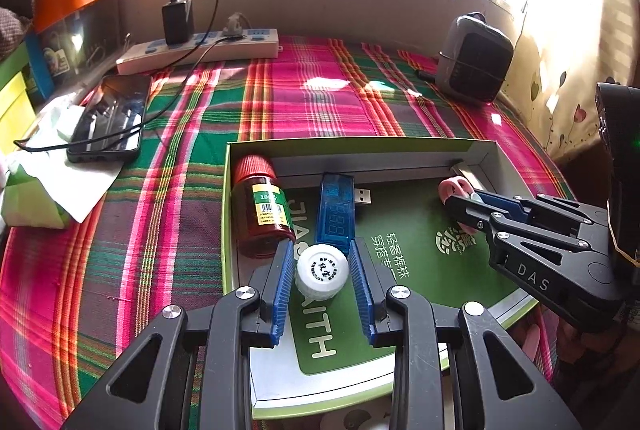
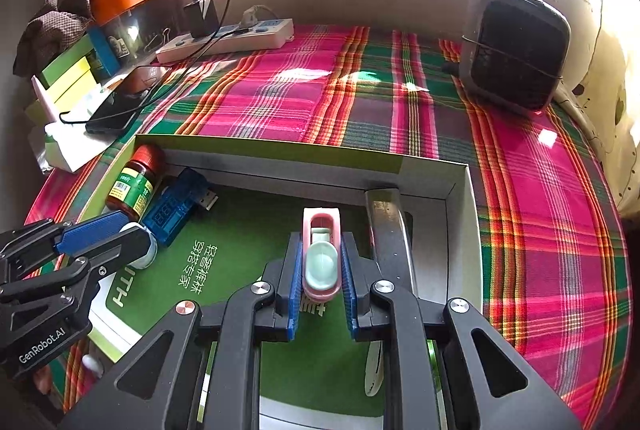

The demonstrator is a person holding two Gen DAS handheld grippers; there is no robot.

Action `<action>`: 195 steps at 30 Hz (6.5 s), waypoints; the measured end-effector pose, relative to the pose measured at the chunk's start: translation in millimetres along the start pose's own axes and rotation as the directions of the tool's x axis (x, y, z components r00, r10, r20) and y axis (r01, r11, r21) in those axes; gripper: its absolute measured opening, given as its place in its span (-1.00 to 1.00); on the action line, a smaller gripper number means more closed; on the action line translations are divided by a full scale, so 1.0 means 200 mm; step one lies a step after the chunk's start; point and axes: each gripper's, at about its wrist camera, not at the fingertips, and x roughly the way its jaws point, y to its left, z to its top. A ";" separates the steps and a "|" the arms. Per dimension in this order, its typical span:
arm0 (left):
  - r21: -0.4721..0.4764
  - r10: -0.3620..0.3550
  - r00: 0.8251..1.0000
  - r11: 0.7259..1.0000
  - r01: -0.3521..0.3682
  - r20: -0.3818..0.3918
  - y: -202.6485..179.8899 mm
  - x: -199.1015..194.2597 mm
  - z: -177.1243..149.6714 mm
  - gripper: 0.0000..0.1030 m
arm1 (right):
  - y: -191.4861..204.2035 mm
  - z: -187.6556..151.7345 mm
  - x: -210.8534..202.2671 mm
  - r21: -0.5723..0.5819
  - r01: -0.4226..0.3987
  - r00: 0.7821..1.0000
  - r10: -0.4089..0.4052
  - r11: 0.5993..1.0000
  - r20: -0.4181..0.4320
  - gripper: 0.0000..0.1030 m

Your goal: Organize rigid objects

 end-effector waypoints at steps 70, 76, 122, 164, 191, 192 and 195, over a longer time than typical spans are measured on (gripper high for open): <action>-0.055 -0.011 1.000 0.998 0.013 0.025 -0.01 -0.30 -0.41 -0.01 | 0.03 -0.52 -0.58 0.145 -0.005 0.986 -0.019 0.989 0.164 -0.11; -0.048 -0.005 1.000 0.999 0.006 0.028 -0.02 -0.29 -0.40 -0.01 | 0.02 -0.53 -0.56 0.149 -0.012 0.988 -0.011 0.989 0.155 -0.10; -0.166 -0.002 1.000 0.986 0.007 0.030 0.19 -0.32 -0.45 -0.30 | 0.11 -0.54 -0.44 0.124 0.004 0.997 -0.013 0.992 0.077 -0.10; -0.146 -0.004 0.999 0.989 0.009 0.035 0.19 -0.31 -0.45 -0.29 | 0.08 -0.54 -0.37 0.093 0.075 0.997 -0.078 0.993 0.026 -0.33; -0.135 0.022 0.998 0.991 -0.015 0.052 0.18 -0.36 -0.46 -0.37 | 0.08 -0.55 -0.42 0.089 0.018 0.998 -0.023 0.996 0.056 -0.63; -0.135 0.022 0.998 0.991 -0.015 0.054 0.18 -0.37 -0.46 -0.37 | 0.08 -0.55 -0.43 0.088 0.018 0.998 -0.023 0.996 0.058 -0.63; -0.135 0.022 0.998 0.991 -0.014 0.060 0.18 -0.39 -0.46 -0.37 | 0.08 -0.55 -0.45 0.088 0.016 0.998 -0.022 0.996 0.065 -0.63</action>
